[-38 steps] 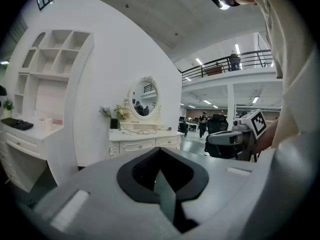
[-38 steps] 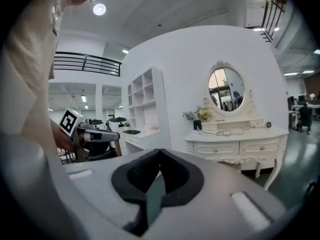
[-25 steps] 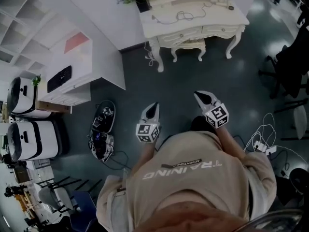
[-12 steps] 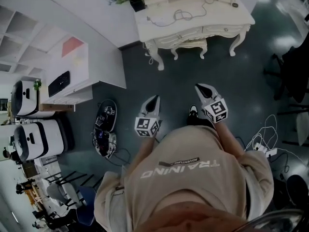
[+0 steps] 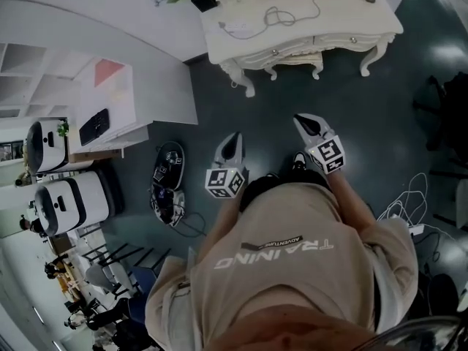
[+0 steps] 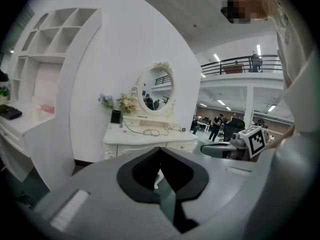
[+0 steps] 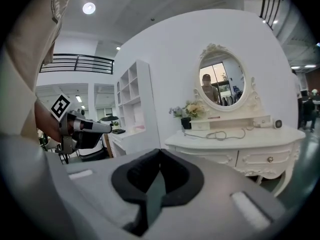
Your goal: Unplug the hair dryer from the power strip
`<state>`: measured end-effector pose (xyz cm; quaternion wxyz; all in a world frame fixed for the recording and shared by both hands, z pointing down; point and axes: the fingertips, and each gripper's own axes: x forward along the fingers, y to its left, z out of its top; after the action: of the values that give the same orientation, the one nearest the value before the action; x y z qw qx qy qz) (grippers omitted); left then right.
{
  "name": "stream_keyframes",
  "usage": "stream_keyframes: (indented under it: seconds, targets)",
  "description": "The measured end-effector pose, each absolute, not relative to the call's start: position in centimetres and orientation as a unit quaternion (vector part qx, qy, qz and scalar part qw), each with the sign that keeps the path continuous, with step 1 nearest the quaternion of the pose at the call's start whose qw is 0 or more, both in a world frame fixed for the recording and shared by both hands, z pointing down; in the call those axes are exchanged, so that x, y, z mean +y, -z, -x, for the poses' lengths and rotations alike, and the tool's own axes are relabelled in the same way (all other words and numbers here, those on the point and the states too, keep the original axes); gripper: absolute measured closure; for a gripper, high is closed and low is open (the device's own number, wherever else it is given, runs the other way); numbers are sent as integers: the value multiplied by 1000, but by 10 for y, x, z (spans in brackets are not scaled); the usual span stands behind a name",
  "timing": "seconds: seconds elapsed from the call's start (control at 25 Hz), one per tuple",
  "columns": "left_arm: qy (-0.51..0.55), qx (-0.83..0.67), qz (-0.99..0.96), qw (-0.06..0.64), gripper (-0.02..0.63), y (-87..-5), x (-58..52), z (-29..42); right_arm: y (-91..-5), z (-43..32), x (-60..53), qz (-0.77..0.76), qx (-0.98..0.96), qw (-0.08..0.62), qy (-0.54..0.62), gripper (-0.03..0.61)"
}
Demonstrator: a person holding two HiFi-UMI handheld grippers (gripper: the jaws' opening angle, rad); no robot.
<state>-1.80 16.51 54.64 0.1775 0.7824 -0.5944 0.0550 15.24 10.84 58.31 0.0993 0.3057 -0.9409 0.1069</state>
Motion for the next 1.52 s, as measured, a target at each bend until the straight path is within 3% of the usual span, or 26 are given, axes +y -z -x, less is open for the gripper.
stream_keyframes:
  seconds: [0.4,0.72,0.96,1.24,1.52]
  targets:
    - [-54,-594,-777,201,607,-578,113,58,-587,-122,49,-319,-935,91,-125,574]
    - [-53,-528,-837,135,607,-552,36,92,-561,-61,-8,-337,-931,101,-94,574]
    - [-69,-482,-864,131,607,-576,-11,145,-549,5,-45,-358,-924,103,-84,574]
    - [-50,-458,-875,152,607,-580,-55,153,-560,22,-66,-364,-916,143,-90,574]
    - [-51,-473,-862,176,607,-592,-104,174,-581,41,-123,-347,-921,141,-110,574]
